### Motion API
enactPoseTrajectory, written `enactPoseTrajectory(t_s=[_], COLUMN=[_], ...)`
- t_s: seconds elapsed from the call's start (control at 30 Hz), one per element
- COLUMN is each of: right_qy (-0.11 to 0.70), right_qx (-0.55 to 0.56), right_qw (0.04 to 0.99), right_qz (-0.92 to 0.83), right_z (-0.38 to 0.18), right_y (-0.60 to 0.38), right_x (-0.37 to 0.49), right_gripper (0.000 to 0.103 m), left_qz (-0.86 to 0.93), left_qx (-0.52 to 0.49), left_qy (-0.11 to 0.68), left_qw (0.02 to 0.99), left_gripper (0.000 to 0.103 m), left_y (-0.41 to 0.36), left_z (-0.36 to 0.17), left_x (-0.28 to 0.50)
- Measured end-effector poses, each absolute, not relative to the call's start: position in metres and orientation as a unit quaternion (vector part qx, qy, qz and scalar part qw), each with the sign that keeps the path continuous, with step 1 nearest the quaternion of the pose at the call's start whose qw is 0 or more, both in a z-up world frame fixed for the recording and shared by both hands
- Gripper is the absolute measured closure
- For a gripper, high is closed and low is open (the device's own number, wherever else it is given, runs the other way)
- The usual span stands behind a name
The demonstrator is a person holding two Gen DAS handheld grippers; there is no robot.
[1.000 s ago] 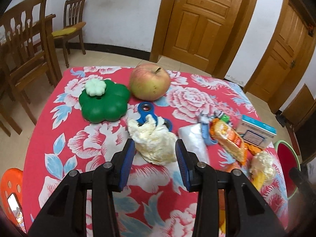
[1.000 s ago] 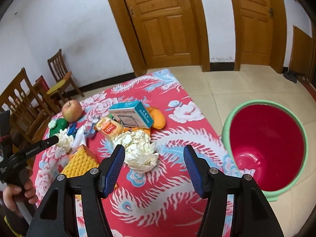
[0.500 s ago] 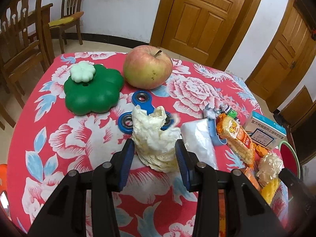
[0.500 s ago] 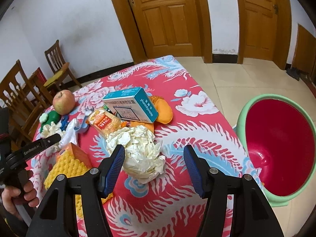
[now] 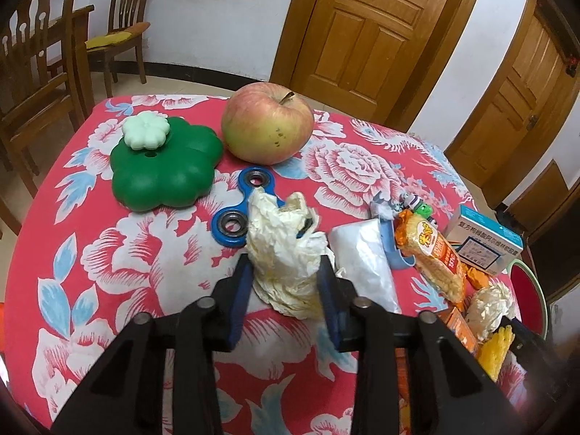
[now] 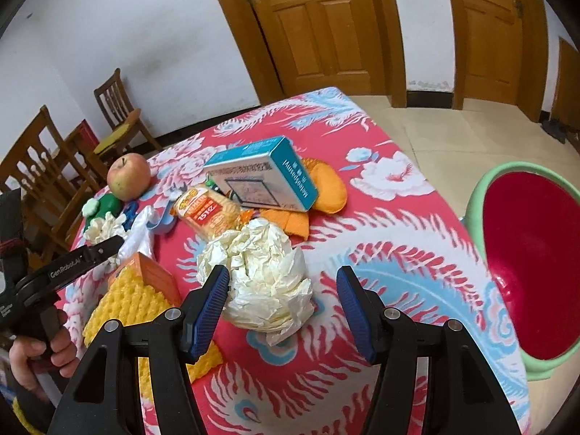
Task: Collect trash
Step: 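Grasp crumpled paper with the left tool while the right grasps another crumpled paper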
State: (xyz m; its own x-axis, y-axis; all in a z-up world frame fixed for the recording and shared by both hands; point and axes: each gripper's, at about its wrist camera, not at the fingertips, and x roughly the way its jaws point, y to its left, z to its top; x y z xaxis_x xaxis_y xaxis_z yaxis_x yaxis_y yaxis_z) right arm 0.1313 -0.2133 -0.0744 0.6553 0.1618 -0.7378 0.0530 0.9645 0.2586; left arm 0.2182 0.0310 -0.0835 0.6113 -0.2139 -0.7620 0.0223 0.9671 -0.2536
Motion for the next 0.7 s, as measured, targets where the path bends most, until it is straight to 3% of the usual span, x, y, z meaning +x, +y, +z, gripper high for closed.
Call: enactPoseTrajectory(t_s=[0.17,0.37,0.7], right_qy=[0.419,0.425,0.399], right_qx=[0.136,0.143,0.146], right_qw=[0.897,0.891,0.903], right_qz=[0.045,0.066,0.054], right_z=[-0.078,-0.08,-0.065], right_y=[-0.21,-0.206,-0.213], right_x=[0.129,0.128,0.112], right_gripper=[0.046,0.062,0.067], left_qz=[-0.079,-0.091,-0.102], left_qx=[-0.112,-0.111,-0.113], left_qy=[0.43,0.418,0.388], left_qw=[0.892,0.897,0.909], left_gripper=[0.079,0.08,0.08], left_y=[0.03,0.027,0.026], left_z=[-0.076,-0.065,-0.036], left_x=[0.213,0.202,0.179])
